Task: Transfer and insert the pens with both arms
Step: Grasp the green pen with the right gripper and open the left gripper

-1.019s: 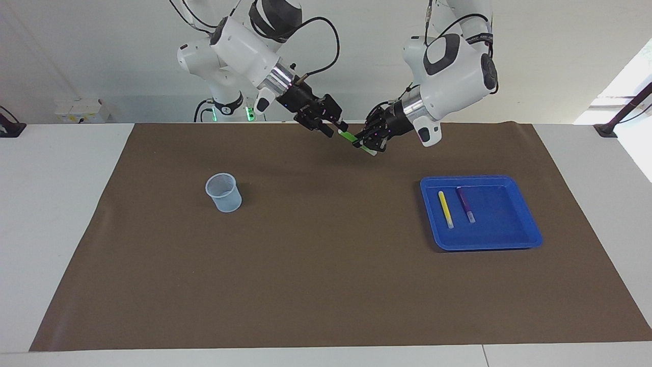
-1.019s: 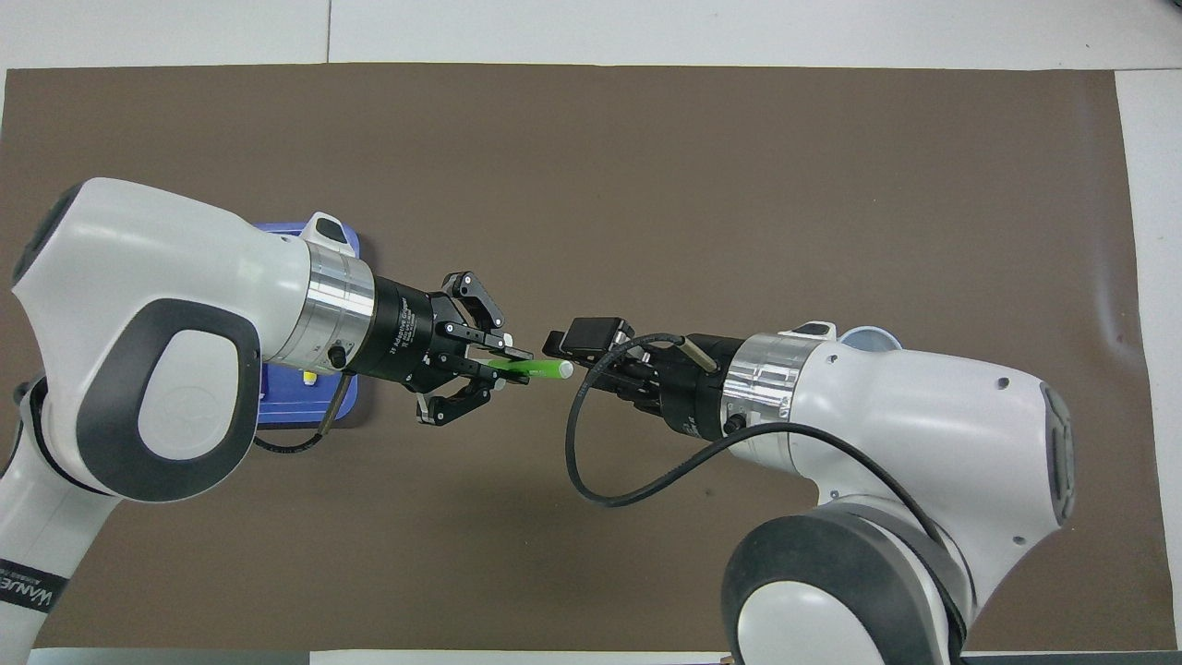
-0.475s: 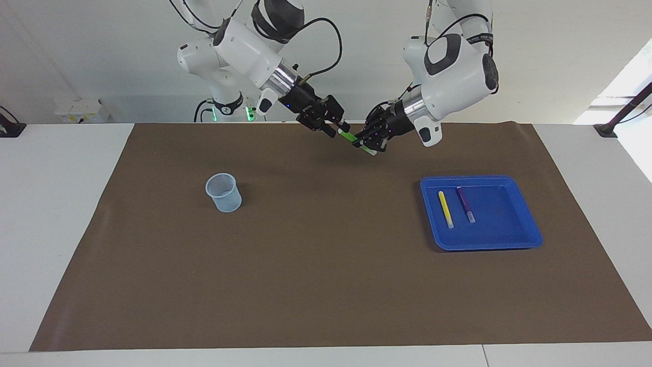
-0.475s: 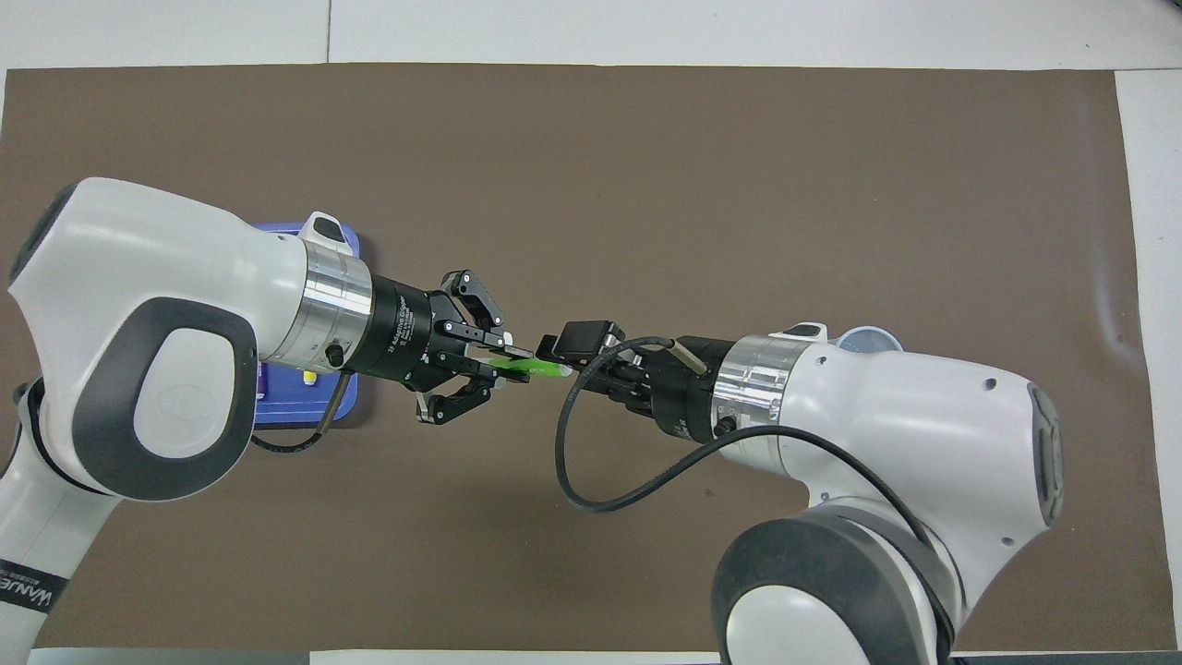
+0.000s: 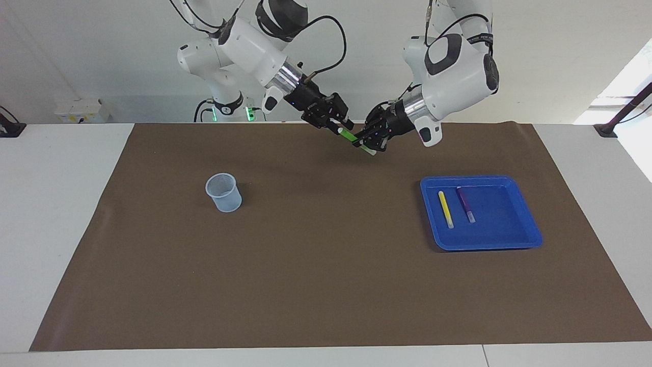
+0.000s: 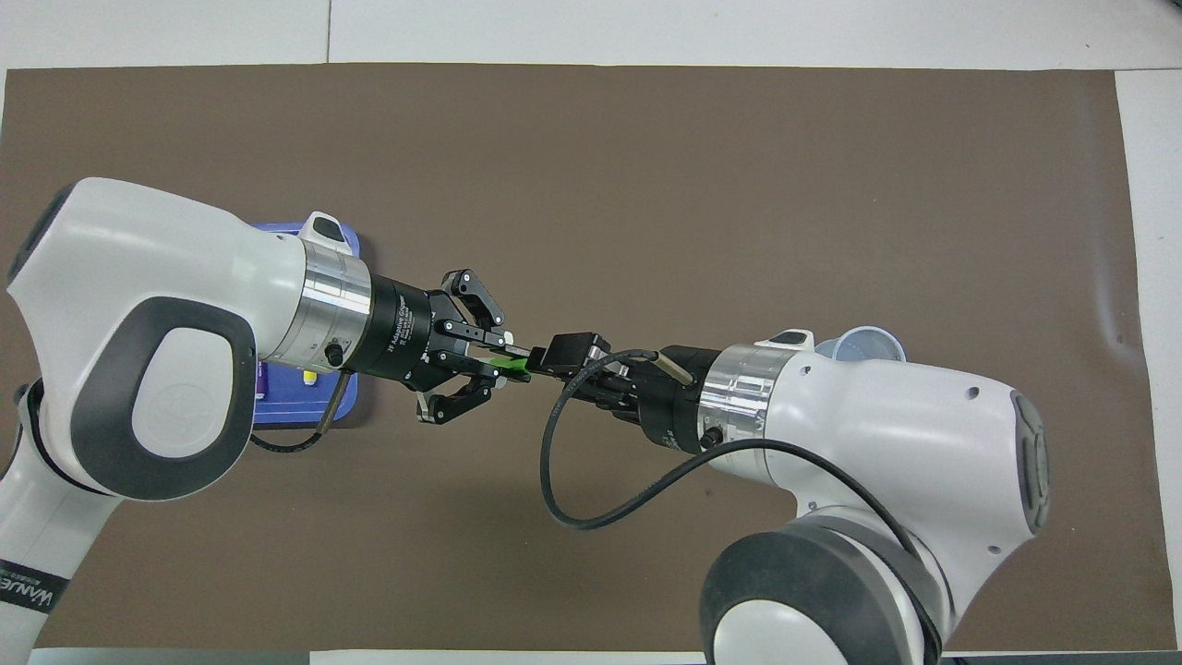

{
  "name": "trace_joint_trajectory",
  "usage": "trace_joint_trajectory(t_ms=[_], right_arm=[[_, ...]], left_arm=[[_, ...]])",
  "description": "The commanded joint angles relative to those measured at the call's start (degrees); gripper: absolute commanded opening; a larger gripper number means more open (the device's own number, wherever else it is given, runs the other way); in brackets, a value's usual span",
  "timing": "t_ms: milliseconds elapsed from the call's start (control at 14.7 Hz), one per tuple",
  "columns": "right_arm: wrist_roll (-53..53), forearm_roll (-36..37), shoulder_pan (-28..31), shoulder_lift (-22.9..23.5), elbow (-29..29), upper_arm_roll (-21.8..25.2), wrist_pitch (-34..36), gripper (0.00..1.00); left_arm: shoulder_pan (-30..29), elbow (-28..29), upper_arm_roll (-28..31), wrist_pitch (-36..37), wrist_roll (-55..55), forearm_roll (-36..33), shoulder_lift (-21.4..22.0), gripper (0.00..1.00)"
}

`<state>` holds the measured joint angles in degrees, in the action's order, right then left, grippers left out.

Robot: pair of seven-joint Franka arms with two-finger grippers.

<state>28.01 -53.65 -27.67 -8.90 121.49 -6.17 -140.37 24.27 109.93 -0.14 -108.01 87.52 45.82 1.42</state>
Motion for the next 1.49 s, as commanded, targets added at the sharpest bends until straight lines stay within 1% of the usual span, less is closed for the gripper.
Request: trace_joint_trajectory(t_ms=[0, 136, 340, 407, 611, 679, 747, 815, 951, 1019, 1290, 1426], right_arm=[[-0.1, 1.3, 0.2, 0.6, -0.7, 0.0, -0.5, 0.5], [-0.1, 1.3, 0.2, 0.6, -0.7, 0.0, -0.5, 0.5], [-0.3, 1.2, 0.4, 0.7, -0.7, 0.0, -0.5, 0.33], [-0.3, 1.2, 0.5, 0.7, -0.7, 0.0, -0.5, 0.29], [-0.2, 1.2, 0.6, 0.7, -0.7, 0.0, -0.5, 0.1], [0.0, 1.2, 0.6, 0.7, -0.7, 0.0, -0.5, 0.07], [0.0, 1.2, 0.6, 0.7, -0.7, 0.0, -0.5, 0.05], [0.0, 1.2, 0.6, 0.7, -0.7, 0.0, -0.5, 0.0], [0.0, 1.2, 0.6, 0.7, -0.8, 0.0, -0.4, 0.0], [0.2, 1.3, 0.6, 0.7, -0.8, 0.0, -0.4, 0.0], [0.0, 1.3, 0.7, 0.7, -0.8, 0.1, 0.0, 0.0], [-0.6, 1.4, 1.6, 0.6, -0.8, 0.2, 1.8, 0.0]], left_arm=[[-0.5, 2.0, 0.0, -0.1, -1.3, 1.4, 1.9, 0.0], [-0.5, 2.0, 0.0, -0.1, -1.3, 1.4, 1.9, 0.0], [-0.5, 2.0, 0.0, 0.0, -1.3, 1.4, 1.9, 0.0], [-0.5, 2.0, 0.0, -0.1, -1.3, 1.4, 1.9, 0.0], [-0.5, 2.0, 0.0, 0.0, -1.4, 1.4, 1.9, 0.0], [-0.5, 2.0, 0.0, 0.0, -1.4, 1.4, 1.9, 0.0], [-0.5, 2.0, 0.0, -0.1, -1.4, 1.4, 1.9, 0.0], [-0.5, 2.1, 0.0, -0.1, -1.4, 1.4, 1.9, 0.0], [-0.5, 1.8, 0.0, 0.0, -1.6, 1.3, 1.8, 0.0], [-0.4, 1.4, 0.2, -0.2, -2.1, 1.1, 1.6, 0.99], [-0.5, 1.3, 0.3, -0.3, -2.4, 1.0, 1.8, 1.0], [-0.4, 1.3, 0.3, -0.3, -2.7, 0.5, 1.8, 1.0]])
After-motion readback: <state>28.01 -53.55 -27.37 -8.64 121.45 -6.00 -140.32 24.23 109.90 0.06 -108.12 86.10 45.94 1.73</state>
